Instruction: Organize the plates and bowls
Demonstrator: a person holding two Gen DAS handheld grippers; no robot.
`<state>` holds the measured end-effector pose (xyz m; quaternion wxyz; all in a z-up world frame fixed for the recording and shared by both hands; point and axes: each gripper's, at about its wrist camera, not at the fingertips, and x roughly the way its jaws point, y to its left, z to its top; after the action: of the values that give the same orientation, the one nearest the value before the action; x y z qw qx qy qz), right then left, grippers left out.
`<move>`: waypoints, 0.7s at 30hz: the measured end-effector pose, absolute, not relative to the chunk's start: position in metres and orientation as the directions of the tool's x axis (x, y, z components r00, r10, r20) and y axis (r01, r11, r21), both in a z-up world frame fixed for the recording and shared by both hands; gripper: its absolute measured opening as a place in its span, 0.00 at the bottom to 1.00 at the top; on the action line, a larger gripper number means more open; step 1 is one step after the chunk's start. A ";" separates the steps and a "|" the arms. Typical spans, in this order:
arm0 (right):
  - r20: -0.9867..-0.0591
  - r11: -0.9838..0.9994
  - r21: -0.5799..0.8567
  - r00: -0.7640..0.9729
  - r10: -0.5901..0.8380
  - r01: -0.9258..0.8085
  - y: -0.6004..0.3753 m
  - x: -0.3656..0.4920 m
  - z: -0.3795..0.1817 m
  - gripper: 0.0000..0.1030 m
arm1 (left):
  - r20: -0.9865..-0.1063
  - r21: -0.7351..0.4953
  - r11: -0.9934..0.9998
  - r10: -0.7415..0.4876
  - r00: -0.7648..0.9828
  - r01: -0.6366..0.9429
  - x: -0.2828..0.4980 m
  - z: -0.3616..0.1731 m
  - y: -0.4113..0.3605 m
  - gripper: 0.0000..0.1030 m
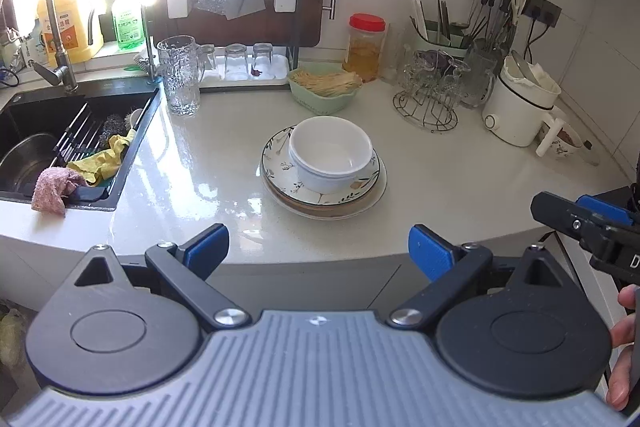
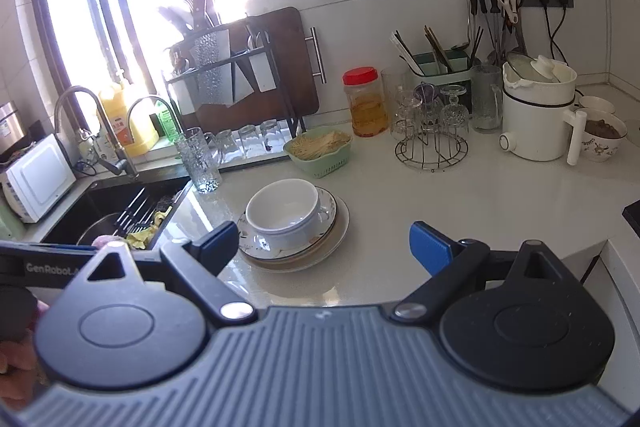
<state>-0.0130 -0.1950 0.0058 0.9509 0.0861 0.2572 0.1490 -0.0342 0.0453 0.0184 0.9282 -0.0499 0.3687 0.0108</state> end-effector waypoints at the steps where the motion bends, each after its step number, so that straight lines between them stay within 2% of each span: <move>1: -0.469 0.943 0.234 0.821 0.324 -0.238 -0.196 -0.015 0.003 0.91 | -0.684 -0.080 0.995 -0.010 0.730 -0.061 -0.038 0.018 0.045 0.95; 21: -0.493 0.938 0.229 0.799 0.343 -0.261 -0.191 -0.022 0.001 0.91 | -0.703 -0.081 0.993 0.006 0.712 -0.088 -0.055 0.017 0.054 0.95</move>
<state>-0.0221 -0.1912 0.0009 0.9456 0.0747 0.2735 0.1597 -0.0549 0.0539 0.0170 0.9235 -0.0545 0.3789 0.0254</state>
